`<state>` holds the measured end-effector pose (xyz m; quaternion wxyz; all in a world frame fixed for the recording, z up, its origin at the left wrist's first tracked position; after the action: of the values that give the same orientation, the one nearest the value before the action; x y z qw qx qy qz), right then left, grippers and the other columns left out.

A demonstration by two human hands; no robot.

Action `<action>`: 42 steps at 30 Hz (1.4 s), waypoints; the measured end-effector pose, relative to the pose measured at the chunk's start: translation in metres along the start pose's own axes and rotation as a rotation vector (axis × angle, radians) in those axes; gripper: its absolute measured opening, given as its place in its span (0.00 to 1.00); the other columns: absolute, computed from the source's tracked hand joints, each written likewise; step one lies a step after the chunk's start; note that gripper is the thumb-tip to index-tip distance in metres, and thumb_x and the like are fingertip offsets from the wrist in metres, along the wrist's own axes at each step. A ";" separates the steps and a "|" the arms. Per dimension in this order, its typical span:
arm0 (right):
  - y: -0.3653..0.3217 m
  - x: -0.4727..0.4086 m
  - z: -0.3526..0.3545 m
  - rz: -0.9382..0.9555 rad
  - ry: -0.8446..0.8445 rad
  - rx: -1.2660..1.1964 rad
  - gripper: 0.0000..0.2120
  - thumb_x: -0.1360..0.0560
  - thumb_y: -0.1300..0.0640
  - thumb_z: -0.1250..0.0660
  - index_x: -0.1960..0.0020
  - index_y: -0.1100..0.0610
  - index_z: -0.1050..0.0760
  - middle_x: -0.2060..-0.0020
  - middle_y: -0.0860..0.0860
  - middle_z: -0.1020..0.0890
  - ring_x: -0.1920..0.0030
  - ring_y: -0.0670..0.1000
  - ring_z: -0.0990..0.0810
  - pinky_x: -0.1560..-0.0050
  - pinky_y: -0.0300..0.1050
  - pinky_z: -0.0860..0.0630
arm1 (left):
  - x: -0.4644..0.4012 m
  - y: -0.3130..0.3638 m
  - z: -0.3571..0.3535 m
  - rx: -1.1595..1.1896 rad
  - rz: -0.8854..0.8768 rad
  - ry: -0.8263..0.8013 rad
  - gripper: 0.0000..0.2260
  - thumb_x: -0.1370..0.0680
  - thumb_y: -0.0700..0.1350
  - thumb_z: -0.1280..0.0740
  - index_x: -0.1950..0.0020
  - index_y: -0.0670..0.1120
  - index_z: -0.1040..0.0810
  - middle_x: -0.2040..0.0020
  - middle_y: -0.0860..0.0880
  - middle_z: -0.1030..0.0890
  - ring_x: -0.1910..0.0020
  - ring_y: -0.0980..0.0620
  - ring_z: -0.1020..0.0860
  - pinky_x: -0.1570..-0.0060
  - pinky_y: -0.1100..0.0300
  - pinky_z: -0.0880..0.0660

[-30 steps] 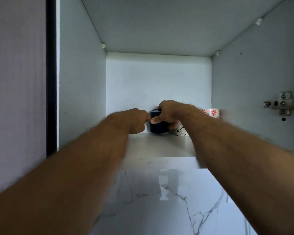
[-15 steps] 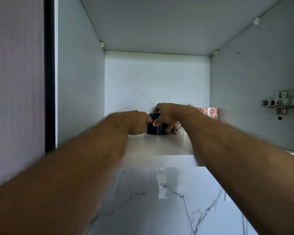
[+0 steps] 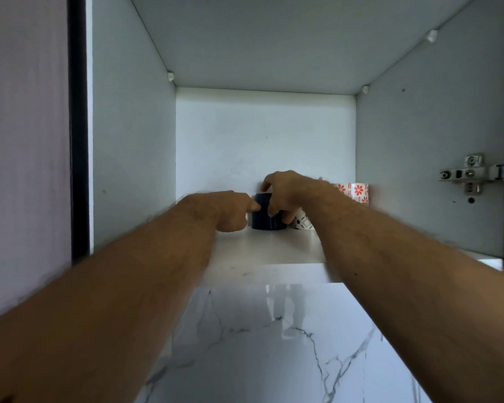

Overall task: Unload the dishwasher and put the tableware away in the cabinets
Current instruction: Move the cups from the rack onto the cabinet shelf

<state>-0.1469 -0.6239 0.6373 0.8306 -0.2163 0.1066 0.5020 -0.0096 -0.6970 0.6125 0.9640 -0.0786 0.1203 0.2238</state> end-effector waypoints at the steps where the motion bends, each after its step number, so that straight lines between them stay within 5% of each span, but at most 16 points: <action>1: -0.001 0.000 0.001 0.026 0.011 -0.033 0.25 0.28 0.63 0.28 0.35 0.49 0.28 0.49 0.51 0.23 0.71 0.52 0.16 0.55 0.52 0.16 | 0.000 0.000 0.000 -0.003 -0.001 -0.001 0.26 0.20 0.36 0.43 0.22 0.50 0.37 0.25 0.46 0.33 0.28 0.46 0.33 0.28 0.50 0.37; 14: -0.003 0.002 0.005 0.043 0.062 -0.080 0.19 0.26 0.64 0.30 0.37 0.52 0.26 0.45 0.53 0.22 0.74 0.52 0.17 0.58 0.50 0.16 | -0.003 0.000 -0.002 -0.052 -0.029 0.011 0.28 0.21 0.35 0.44 0.21 0.51 0.40 0.24 0.47 0.35 0.26 0.47 0.36 0.28 0.55 0.39; 20: -0.004 0.014 0.015 0.068 0.255 -0.018 0.17 0.26 0.63 0.37 0.39 0.54 0.24 0.55 0.52 0.24 0.64 0.53 0.20 0.55 0.48 0.18 | -0.013 -0.007 0.000 -0.080 0.060 0.225 0.28 0.20 0.39 0.42 0.20 0.47 0.45 0.25 0.43 0.33 0.27 0.43 0.34 0.29 0.51 0.36; 26: -0.003 0.026 0.026 0.047 0.365 0.039 0.19 0.27 0.62 0.38 0.38 0.54 0.23 0.43 0.55 0.22 0.49 0.57 0.19 0.47 0.51 0.20 | -0.009 -0.006 0.010 -0.200 0.127 0.515 0.29 0.22 0.36 0.42 0.21 0.50 0.43 0.41 0.41 0.21 0.43 0.40 0.23 0.42 0.50 0.27; 32: -0.005 0.042 0.034 0.048 0.448 0.094 0.20 0.27 0.60 0.37 0.36 0.51 0.24 0.41 0.52 0.21 0.43 0.56 0.22 0.45 0.48 0.24 | -0.010 -0.006 0.013 -0.416 0.067 0.664 0.17 0.19 0.40 0.46 0.32 0.49 0.29 0.50 0.49 0.16 0.54 0.44 0.20 0.55 0.55 0.35; 37: 0.000 0.076 0.041 0.042 0.440 0.230 0.21 0.27 0.60 0.37 0.35 0.50 0.25 0.39 0.53 0.22 0.42 0.57 0.22 0.50 0.45 0.27 | 0.000 -0.002 0.017 -0.554 0.062 0.741 0.32 0.26 0.33 0.44 0.22 0.48 0.39 0.70 0.50 0.30 0.70 0.46 0.30 0.61 0.56 0.39; 40: 0.007 0.100 0.045 0.038 0.420 0.318 0.21 0.28 0.58 0.37 0.35 0.50 0.25 0.39 0.53 0.22 0.42 0.58 0.22 0.48 0.47 0.27 | 0.008 0.002 0.020 -0.556 0.038 0.804 0.32 0.28 0.34 0.43 0.23 0.47 0.35 0.67 0.50 0.27 0.69 0.46 0.28 0.61 0.56 0.34; 42: 0.012 0.115 0.053 0.028 0.415 0.358 0.20 0.28 0.57 0.37 0.36 0.50 0.25 0.40 0.53 0.21 0.43 0.58 0.22 0.46 0.49 0.24 | 0.013 0.004 0.022 -0.546 -0.028 0.877 0.30 0.27 0.34 0.48 0.24 0.45 0.34 0.58 0.44 0.20 0.56 0.42 0.21 0.51 0.51 0.27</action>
<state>-0.1049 -0.5039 0.6364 0.8089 -0.1631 0.3646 0.4314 0.0041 -0.6837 0.6294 0.7700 -0.4156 0.4494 0.1801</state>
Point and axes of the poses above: each hand's wrist, its own x-axis away from the middle knuckle, its own z-axis out of the back of the hand, y = z × x, the point moved 1 cm from there along -x, towards the middle knuckle
